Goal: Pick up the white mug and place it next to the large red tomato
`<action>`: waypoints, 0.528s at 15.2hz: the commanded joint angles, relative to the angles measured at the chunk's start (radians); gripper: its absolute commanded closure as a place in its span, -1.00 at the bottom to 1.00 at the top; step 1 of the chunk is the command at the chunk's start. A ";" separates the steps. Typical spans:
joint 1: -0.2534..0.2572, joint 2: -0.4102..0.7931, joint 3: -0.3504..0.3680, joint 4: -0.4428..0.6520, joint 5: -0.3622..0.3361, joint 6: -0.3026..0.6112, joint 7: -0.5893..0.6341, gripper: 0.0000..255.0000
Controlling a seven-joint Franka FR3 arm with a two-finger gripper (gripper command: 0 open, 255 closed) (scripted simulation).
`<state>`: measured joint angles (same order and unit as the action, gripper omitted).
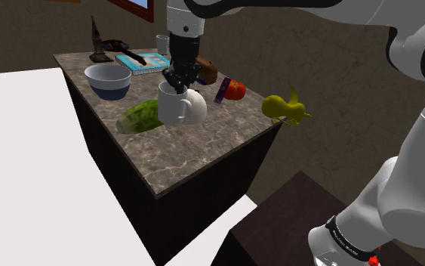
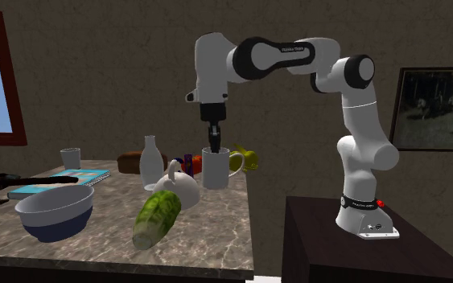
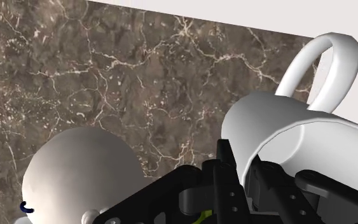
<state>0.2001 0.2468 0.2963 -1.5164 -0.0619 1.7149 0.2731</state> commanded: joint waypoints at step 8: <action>-0.115 -0.044 -0.066 -0.043 0.019 0.002 -0.181 1.00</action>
<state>0.0990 0.2065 0.2382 -1.5480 -0.0448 1.7094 0.1154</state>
